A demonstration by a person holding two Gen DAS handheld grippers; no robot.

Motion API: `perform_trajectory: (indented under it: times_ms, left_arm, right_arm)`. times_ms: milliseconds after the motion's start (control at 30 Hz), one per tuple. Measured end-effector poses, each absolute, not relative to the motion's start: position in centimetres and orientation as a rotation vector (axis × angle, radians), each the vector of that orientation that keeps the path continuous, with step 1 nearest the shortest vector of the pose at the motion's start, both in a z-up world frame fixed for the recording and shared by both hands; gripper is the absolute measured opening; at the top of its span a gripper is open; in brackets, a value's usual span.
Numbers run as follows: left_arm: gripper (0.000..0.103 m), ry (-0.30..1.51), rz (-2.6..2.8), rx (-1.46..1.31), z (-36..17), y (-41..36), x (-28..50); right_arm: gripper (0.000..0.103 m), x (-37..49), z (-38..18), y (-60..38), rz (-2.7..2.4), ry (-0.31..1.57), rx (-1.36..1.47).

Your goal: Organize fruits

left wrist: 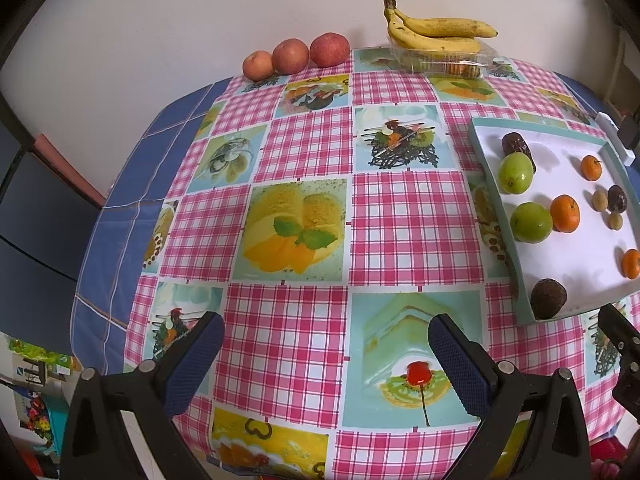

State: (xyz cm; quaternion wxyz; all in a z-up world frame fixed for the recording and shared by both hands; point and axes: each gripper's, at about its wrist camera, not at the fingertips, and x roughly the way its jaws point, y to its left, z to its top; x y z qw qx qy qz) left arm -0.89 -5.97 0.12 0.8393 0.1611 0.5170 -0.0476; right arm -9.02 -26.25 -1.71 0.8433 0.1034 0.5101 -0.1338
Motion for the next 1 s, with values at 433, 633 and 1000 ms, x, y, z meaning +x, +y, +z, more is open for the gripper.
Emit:
perform_trajectory:
  times_ms: [433, 633, 1000]
  left_arm:
    - [0.103, 1.099, -0.102, 0.349, -0.09, -5.81, -0.83]
    - [0.103, 1.100, -0.101, 0.352, -0.16, -5.87, -0.79]
    - [0.103, 1.103, -0.104, 0.362, -0.30, -5.72, -0.61]
  right_arm:
    - [0.096, -9.01, -1.72, -26.16, -0.284, 1.077, 0.219]
    - [0.096, -8.99, -1.72, -26.09, -0.286, 1.077, 0.220]
    - [0.096, -8.98, -1.75, -26.08, -0.283, 1.078, 0.216]
